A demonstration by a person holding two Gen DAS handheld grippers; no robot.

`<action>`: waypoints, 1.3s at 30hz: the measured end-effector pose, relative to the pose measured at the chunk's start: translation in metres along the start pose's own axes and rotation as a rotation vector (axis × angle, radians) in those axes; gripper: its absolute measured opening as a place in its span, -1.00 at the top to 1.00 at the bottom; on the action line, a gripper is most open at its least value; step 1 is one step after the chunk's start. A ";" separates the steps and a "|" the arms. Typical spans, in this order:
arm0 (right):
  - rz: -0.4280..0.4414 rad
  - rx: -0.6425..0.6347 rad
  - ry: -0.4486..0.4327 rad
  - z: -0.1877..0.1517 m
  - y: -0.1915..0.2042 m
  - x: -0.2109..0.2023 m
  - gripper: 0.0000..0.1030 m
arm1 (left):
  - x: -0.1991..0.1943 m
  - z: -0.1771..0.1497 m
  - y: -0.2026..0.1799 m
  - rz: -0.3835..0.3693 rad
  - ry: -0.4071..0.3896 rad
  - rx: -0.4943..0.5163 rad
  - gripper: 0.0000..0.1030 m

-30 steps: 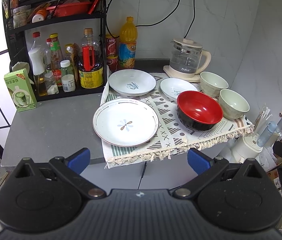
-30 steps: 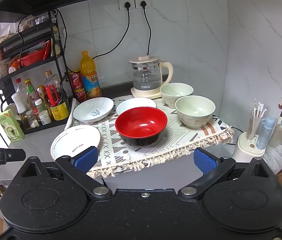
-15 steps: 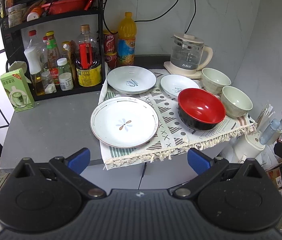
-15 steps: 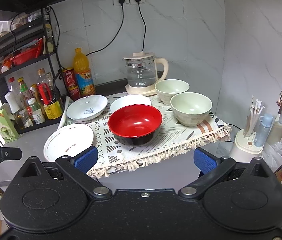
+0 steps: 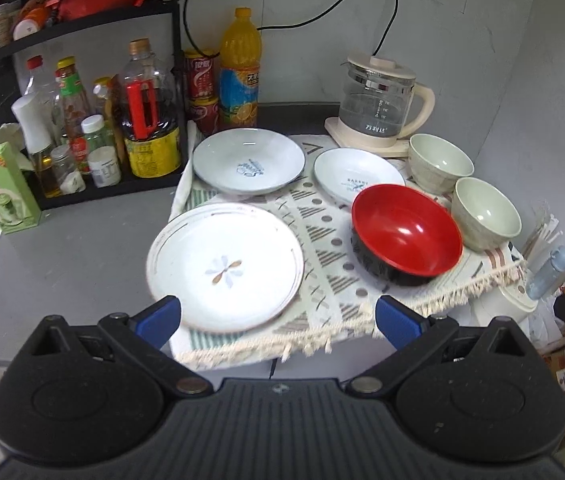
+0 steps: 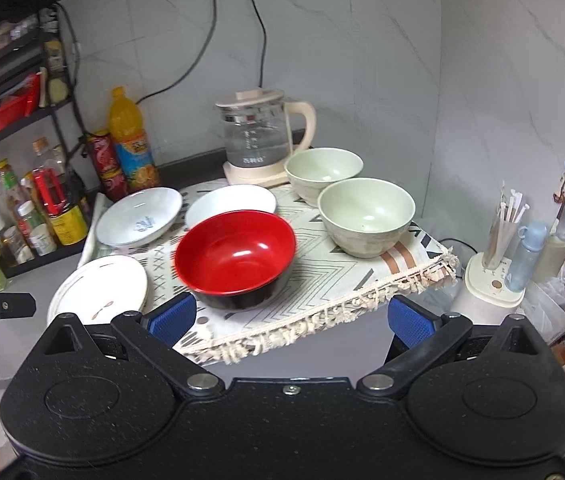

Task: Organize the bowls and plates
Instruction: 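Move both grippers forward over the red bowl toward the pale green bowls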

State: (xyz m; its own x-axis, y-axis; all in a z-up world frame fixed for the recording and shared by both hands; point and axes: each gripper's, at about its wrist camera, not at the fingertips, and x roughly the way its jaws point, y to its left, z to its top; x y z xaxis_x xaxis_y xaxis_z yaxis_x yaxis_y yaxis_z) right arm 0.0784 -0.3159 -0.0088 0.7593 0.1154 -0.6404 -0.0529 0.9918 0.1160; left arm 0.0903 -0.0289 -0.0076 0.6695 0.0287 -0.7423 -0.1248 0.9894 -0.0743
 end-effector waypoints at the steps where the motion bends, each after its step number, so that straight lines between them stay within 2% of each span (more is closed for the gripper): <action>1: 0.000 0.002 0.002 0.003 -0.002 0.005 -1.00 | 0.005 0.004 -0.002 -0.003 0.003 -0.003 -0.99; 12: -0.018 0.020 0.026 0.033 -0.029 0.058 -1.00 | 0.059 0.047 -0.036 -0.039 0.019 0.001 -0.98; 20: -0.038 0.052 0.053 0.050 -0.051 0.096 -0.99 | 0.101 0.075 -0.069 -0.110 0.032 0.035 -0.94; 23: -0.017 0.090 0.052 0.055 -0.061 0.107 -0.99 | 0.118 0.087 -0.082 -0.133 0.038 0.055 -0.94; 35: -0.100 0.182 0.054 0.074 -0.094 0.146 -0.98 | 0.173 0.128 -0.145 -0.245 0.052 0.144 -0.94; 39: -0.125 0.198 0.067 0.079 -0.103 0.160 -0.87 | 0.193 0.136 -0.163 -0.282 0.068 0.171 -0.93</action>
State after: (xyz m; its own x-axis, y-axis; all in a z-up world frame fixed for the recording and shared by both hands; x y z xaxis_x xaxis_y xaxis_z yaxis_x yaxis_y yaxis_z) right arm 0.2566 -0.4037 -0.0639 0.7066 0.0026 -0.7076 0.1721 0.9693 0.1755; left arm 0.3391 -0.1655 -0.0480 0.6090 -0.2536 -0.7515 0.1867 0.9667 -0.1749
